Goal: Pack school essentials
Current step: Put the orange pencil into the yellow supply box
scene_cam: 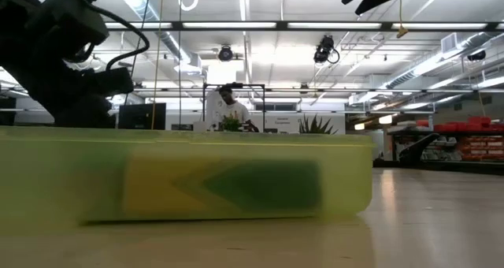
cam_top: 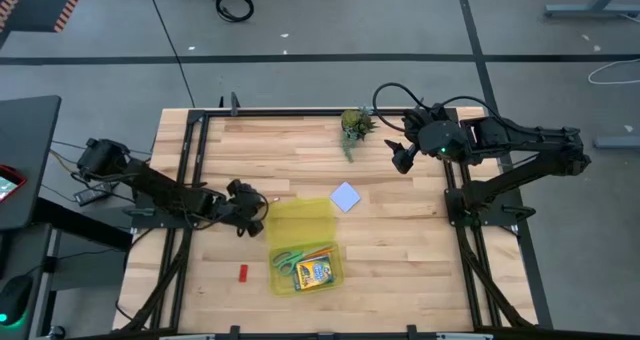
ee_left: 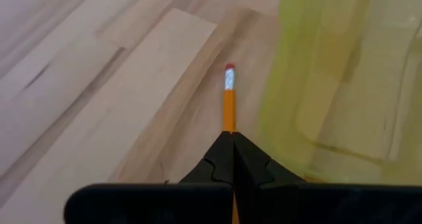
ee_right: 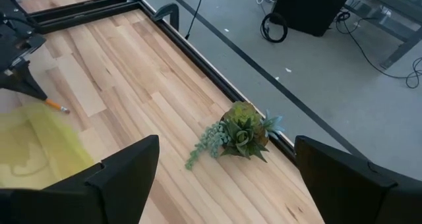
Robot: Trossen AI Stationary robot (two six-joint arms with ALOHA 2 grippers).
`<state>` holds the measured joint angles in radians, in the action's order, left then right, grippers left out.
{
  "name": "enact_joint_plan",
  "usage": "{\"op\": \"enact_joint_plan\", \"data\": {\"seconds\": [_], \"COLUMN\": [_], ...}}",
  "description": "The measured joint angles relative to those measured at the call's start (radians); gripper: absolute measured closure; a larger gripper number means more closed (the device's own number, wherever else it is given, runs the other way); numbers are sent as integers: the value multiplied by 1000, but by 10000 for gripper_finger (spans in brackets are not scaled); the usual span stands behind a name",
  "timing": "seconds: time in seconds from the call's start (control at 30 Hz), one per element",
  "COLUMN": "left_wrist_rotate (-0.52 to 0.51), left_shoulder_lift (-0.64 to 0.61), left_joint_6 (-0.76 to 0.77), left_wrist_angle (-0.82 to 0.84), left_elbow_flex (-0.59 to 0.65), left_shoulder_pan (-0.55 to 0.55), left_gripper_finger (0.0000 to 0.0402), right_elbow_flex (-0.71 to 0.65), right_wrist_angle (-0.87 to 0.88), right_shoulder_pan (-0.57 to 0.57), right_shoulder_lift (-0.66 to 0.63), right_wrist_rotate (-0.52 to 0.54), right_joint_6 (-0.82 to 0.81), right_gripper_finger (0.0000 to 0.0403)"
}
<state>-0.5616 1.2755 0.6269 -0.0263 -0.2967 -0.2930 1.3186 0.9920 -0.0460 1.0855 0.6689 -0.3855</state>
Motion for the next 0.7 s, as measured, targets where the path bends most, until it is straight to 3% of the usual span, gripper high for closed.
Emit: {"op": "enact_joint_plan", "data": {"seconds": [0.17, 0.33, 0.7], "left_wrist_rotate": [30, 85, 137], "left_shoulder_lift": [-1, -37, -197], "left_joint_6": [-28, -16, -4], "left_wrist_angle": [-2, 15, 172], "left_elbow_flex": [-6, -6, -6], "left_shoulder_pan": [22, 41, 37], "left_gripper_finger": [399, 394, 387], "right_elbow_flex": [0, 0, 0], "right_wrist_angle": [0, -32, -195], "right_shoulder_pan": [0, 0, 8], "right_shoulder_lift": [0, 24, 241], "right_wrist_rotate": [-2, -82, -273], "right_joint_6": [-1, -3, 118], "right_gripper_finger": [44, 44, 44]}}
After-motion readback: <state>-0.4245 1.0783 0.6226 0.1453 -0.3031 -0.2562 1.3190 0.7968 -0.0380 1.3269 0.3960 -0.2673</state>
